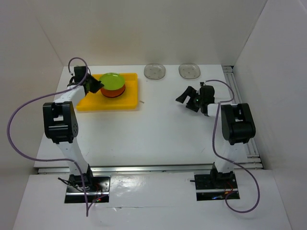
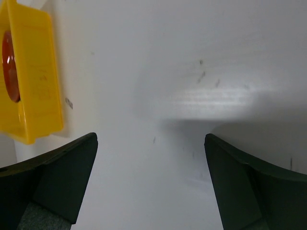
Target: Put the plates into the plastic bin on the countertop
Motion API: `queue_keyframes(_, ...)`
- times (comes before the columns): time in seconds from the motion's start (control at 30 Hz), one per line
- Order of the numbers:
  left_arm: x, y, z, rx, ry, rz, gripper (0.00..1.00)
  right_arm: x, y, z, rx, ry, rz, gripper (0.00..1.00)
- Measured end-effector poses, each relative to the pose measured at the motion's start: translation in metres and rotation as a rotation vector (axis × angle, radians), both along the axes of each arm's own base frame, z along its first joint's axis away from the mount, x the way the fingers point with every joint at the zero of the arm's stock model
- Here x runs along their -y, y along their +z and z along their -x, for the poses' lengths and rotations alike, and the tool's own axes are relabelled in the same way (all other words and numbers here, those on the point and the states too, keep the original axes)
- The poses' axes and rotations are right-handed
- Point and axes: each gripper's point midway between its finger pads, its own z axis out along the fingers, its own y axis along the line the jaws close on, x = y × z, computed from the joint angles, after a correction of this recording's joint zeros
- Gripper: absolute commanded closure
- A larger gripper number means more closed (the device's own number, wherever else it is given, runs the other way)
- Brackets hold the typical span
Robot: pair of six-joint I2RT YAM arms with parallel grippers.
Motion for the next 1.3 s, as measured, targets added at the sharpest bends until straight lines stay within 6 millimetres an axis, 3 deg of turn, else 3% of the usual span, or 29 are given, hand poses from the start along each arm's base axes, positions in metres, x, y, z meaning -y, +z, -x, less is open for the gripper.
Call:
queue_keyframes(0.13,0.0,-0.022,0.004,-0.062,-0.003,0.0,0.71,-0.005,0.001,-0.041,0.042,-0.006,-0.005,0.0)
queue_keyframes(0.17,0.0,-0.025,0.005,-0.074,-0.004,-0.002,0.58,-0.006,0.002,-0.049,0.051,-0.009,-0.007,0.0)
queue_keyframes(0.3,0.001,-0.027,0.006,-0.093,-0.006,-0.027,0.22,-0.013,0.005,-0.086,0.078,-0.017,-0.01,0.0)
queue_keyframes(0.37,0.003,-0.026,0.007,-0.101,-0.005,-0.035,0.1,-0.021,0.005,-0.109,0.095,-0.015,-0.008,0.0)
queue_keyframes(0.47,0.01,-0.021,0.015,-0.123,-0.006,-0.056,0.0,-0.037,0.006,-0.146,0.116,-0.005,0.0,0.0)
queue_keyframes(0.6,0.026,0.005,0.035,-0.136,-0.017,-0.098,0.0,-0.063,0.007,-0.186,0.141,0.017,0.011,0.05)
queue_keyframes(0.73,0.044,0.046,0.059,-0.119,-0.041,-0.166,0.0,-0.087,0.004,-0.216,0.167,0.028,0.018,0.26)
queue_keyframes(0.8,0.052,0.068,0.068,-0.108,-0.048,-0.193,0.0,-0.094,-0.001,-0.223,0.164,0.025,0.026,0.45)
queue_keyframes(0.9,0.063,0.09,0.087,-0.087,-0.069,-0.204,0.0,-0.098,-0.008,-0.227,0.144,0.006,0.028,0.55)
queue_keyframes(1.1,0.056,0.096,0.141,-0.1,-0.085,-0.225,0.0,-0.098,-0.016,-0.231,0.113,-0.04,0.019,0.74)
queue_keyframes(1.27,0.054,0.105,0.164,-0.068,-0.109,-0.242,0.0,-0.099,-0.02,-0.234,0.088,-0.077,-0.031,0.89)
queue_keyframes(1.3,0.054,0.105,0.166,-0.062,-0.119,-0.251,0.0,-0.101,-0.02,-0.236,0.084,-0.082,-0.047,1.0)
